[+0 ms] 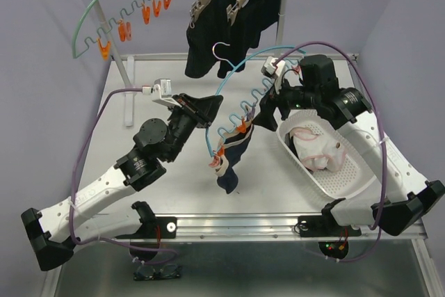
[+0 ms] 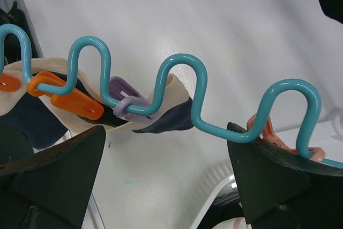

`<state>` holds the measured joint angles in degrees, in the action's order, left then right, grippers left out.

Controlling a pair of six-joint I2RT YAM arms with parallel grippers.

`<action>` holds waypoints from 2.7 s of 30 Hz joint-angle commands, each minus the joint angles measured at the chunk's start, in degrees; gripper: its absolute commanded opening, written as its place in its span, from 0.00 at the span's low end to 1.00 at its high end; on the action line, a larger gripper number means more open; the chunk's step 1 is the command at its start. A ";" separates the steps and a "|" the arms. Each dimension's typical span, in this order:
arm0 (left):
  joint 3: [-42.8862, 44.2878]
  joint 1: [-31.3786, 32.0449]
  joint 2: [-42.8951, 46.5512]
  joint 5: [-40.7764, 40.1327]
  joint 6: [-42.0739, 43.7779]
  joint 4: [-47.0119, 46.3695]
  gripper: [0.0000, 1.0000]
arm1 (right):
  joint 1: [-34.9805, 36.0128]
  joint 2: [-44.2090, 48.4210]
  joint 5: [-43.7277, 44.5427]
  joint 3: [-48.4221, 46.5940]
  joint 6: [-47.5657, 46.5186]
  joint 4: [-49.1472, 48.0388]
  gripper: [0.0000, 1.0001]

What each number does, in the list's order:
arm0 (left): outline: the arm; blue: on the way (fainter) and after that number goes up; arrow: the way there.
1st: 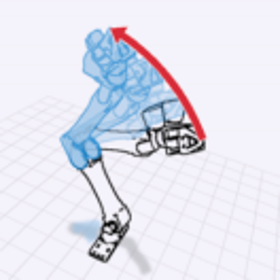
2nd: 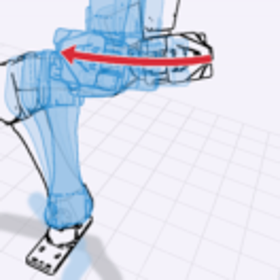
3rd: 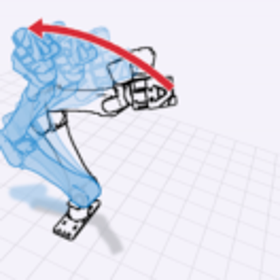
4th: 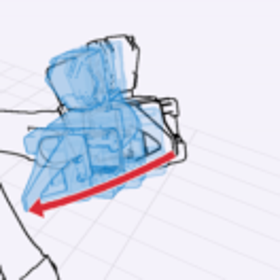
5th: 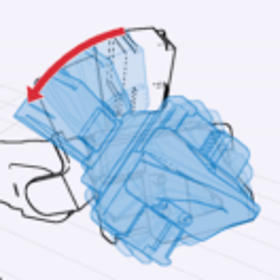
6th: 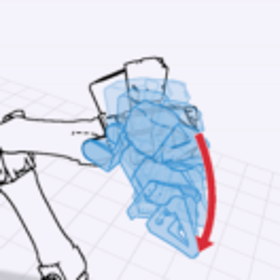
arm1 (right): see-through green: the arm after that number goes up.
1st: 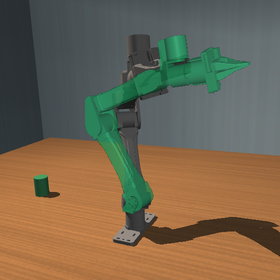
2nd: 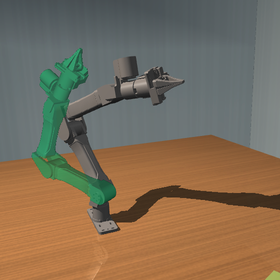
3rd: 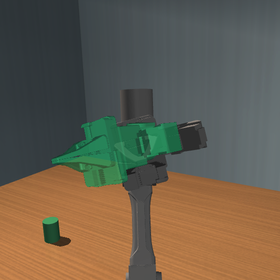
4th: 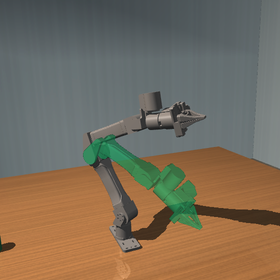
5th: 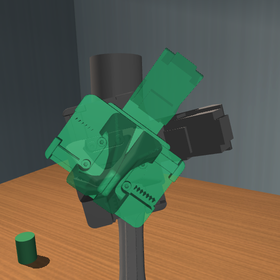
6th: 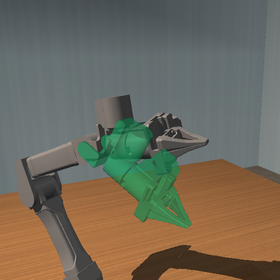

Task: Remove the underwear clipped to the hanger
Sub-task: Remove the underwear from the hanger.

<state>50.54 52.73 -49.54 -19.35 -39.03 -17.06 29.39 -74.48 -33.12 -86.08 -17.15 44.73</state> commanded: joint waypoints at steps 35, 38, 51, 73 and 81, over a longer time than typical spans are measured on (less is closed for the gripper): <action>6.94 11.25 -5.74 -22.48 -2.02 -19.68 0.00 | 2.78 8.12 9.57 11.21 8.53 -31.63 0.92; 6.76 11.17 -5.74 -22.83 -2.02 -19.85 0.00 | 2.87 7.68 9.13 10.50 9.50 -31.81 0.91; 6.58 11.34 -6.62 -22.74 -2.11 -20.91 0.00 | 2.78 7.41 7.37 11.38 12.14 -33.92 0.51; 6.41 11.34 -5.39 -18.62 3.60 -18.54 0.00 | 1.90 12.95 3.25 15.95 2.75 -26.73 1.00; 5.27 11.43 -3.38 -15.45 11.06 -15.11 0.00 | 1.38 17.95 3.07 18.40 -10.08 -14.87 1.00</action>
<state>54.78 63.79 -56.55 -36.77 -33.12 -28.38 31.18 -59.53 -28.73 -69.56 -18.44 22.24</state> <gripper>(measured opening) 0.244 0.999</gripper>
